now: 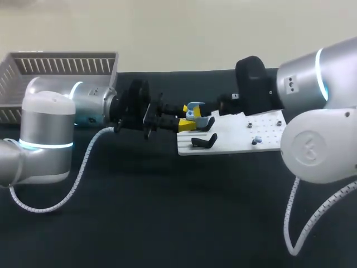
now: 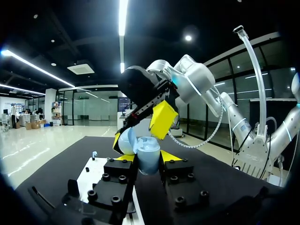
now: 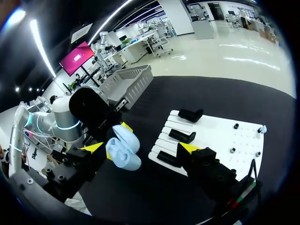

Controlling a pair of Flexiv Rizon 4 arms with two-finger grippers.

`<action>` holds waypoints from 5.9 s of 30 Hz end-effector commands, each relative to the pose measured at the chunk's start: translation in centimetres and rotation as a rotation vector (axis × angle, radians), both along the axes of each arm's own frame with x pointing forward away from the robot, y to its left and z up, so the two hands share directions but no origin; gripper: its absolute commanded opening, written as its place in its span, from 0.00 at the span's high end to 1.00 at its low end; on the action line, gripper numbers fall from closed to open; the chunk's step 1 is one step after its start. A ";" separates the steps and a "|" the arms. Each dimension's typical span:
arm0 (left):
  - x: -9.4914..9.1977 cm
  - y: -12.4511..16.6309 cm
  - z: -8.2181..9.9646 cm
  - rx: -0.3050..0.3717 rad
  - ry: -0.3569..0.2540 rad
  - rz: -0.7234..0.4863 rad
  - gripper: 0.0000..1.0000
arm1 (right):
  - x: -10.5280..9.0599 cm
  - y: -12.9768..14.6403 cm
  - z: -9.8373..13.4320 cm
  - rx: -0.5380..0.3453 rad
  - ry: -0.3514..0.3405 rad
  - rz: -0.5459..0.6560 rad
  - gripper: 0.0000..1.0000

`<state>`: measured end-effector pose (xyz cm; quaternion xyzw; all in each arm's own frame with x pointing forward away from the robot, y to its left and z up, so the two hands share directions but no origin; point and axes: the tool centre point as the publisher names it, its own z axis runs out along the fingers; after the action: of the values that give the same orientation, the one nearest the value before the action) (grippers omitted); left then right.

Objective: Pick up each earbud case from the left stands, insert the matching earbuds, close the lid, and place the case in the box.

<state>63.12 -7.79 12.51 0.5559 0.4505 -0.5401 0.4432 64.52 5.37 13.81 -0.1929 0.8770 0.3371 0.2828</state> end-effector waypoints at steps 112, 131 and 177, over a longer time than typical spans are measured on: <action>0.0 0.0 -0.1 -0.003 -0.002 0.002 1.00 | 12.8 -20.9 -11.8 -0.818 0.247 -0.016 0.56; 0.0 0.0 -0.1 -0.003 -0.002 0.002 1.00 | 12.1 -21.1 -11.2 -0.807 0.229 -0.025 0.71; 0.0 0.0 -0.1 -0.003 -0.002 0.002 1.00 | -2.0 -12.5 2.0 -0.742 0.437 -0.349 1.00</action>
<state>63.12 -7.82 12.54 0.5559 0.4508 -0.5400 0.4429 62.63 -7.11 15.89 -0.0562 0.9969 -0.0192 0.0522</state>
